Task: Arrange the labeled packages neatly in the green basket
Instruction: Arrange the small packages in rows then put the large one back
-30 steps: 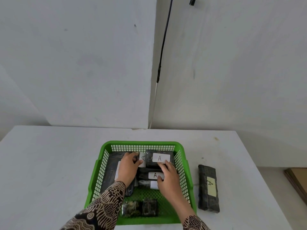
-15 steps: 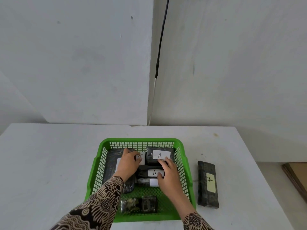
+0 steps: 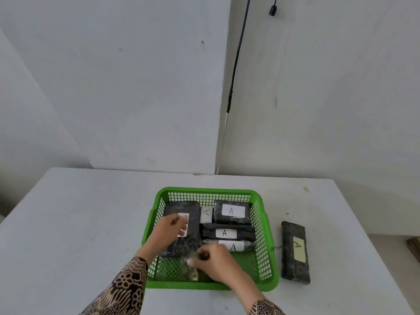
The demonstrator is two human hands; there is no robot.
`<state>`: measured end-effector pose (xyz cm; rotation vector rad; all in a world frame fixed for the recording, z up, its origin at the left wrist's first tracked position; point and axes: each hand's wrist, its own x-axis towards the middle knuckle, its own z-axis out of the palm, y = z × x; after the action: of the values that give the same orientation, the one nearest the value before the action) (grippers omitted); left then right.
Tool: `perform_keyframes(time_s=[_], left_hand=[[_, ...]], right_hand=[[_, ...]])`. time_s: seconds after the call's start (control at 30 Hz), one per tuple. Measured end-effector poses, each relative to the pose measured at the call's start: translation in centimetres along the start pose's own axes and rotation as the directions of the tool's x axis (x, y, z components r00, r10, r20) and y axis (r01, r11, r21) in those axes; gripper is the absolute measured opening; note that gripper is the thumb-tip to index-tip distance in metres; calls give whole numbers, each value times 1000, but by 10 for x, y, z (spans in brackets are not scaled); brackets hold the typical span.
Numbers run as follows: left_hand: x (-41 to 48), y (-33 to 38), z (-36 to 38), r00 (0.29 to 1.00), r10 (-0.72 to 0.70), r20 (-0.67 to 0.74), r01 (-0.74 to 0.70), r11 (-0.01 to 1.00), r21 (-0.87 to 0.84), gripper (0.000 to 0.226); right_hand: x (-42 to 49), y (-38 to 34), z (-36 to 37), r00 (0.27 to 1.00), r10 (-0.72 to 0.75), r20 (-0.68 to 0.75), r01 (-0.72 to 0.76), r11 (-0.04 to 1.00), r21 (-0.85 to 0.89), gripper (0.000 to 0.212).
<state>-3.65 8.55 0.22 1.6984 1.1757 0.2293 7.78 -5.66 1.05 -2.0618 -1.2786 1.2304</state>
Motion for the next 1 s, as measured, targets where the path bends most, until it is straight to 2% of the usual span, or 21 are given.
perform_keyframes(time_s=[0.13,0.2,0.27,0.33,0.4,0.5,0.57,0.67,0.8,1.0], left_hand=[[-24,14,-11,997,-76,26,77,997,-1,61],[-30,22,-17,965,-205,165,216,975,-50,76],[-37,34,-21,890,-268,369,340,929,-144,80],[-42,45,-25,879,-174,445,343,878,-335,67],[-45,56,-31,916,-14,400,258,784,-564,46],[-51,67,-38,926,151,345,148,698,-701,38],[-54,68,-39,917,204,341,111,693,-713,45],[-58,65,-37,903,257,345,66,709,-702,57],[-63,64,-35,912,272,307,-33,795,-605,50],[-64,56,-34,947,223,231,-101,890,-445,44]], right_hand=[[-8,-18,-22,978,-12,-208,73,956,285,38],[-11,-23,-34,963,-28,-268,138,904,404,30],[-14,-28,-43,949,-70,-309,214,860,463,26],[-20,-32,-51,937,-141,-321,282,847,451,29],[-27,-35,-56,929,-189,-320,328,820,469,37],[-35,-35,-62,910,-161,-381,364,748,554,38],[-39,-35,-63,907,-125,-402,365,708,604,30],[-43,-34,-61,898,-121,-423,388,672,631,34],[-46,-32,-59,886,-128,-445,414,649,639,40],[-47,-19,-45,891,-156,-426,397,722,567,40]])
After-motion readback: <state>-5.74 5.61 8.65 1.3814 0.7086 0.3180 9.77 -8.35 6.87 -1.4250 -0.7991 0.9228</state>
